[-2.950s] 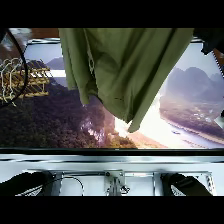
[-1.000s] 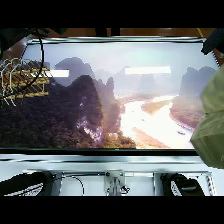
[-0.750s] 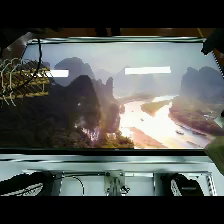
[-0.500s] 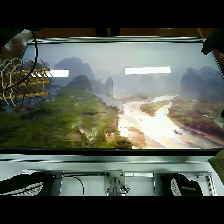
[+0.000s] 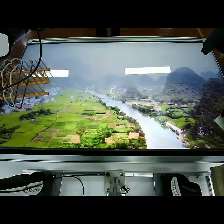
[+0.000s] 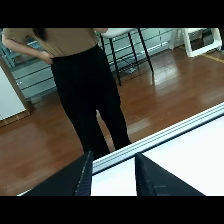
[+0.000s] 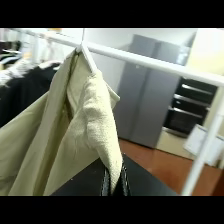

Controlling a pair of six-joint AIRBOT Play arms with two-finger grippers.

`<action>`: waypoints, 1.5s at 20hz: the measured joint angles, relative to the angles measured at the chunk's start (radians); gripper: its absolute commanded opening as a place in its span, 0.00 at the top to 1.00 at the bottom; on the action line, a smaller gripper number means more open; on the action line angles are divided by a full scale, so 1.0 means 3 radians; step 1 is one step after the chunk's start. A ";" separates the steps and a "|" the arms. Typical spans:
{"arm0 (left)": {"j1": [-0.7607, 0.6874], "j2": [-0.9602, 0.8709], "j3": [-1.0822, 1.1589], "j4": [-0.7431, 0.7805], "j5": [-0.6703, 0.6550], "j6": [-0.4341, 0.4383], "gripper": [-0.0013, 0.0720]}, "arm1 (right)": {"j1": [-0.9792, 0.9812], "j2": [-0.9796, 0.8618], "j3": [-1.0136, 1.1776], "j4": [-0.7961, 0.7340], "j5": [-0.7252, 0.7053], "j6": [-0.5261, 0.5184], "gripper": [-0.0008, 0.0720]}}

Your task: Fold the shirts.

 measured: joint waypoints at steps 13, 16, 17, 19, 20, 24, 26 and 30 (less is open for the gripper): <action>0.0008 -0.0018 0.0000 0.0000 0.0069 0.0000 0.53 | 0.0098 -0.0619 0.0000 -0.1029 -0.0022 0.0296 0.89; 0.0009 -0.0018 0.0000 -0.0003 0.0069 0.0000 0.53 | -0.0072 -0.0949 0.0000 -0.1069 -0.0052 0.0662 0.89; 0.0009 -0.0017 0.0001 -0.0004 0.0069 0.0000 0.53 | -0.0145 -0.1052 -0.0001 -0.1061 -0.0052 0.0781 0.89; 0.0008 -0.0017 0.0000 -0.0009 0.0069 -0.0028 0.53 | -0.0285 -0.1231 -0.0003 -0.1030 -0.0046 0.0969 0.89; 0.0008 -0.0018 0.0000 -0.0010 0.0069 -0.0043 0.53 | -0.0373 -0.1308 -0.0003 -0.1031 -0.0046 0.1069 0.89; 0.0009 -0.0018 0.0000 -0.0013 0.0069 -0.0074 0.53 | -0.0768 -0.1559 -0.0003 -0.1002 -0.0200 0.1476 0.89; 0.0009 -0.0018 0.0000 -0.0013 0.0069 -0.0081 0.53 | -0.0951 -0.1671 -0.0004 -0.0950 -0.0313 0.1581 0.89; 0.0008 -0.0018 0.0000 -0.0013 0.0069 -0.0122 0.53 | -0.1283 -0.1904 -0.0004 -0.0848 -0.0547 0.1764 0.89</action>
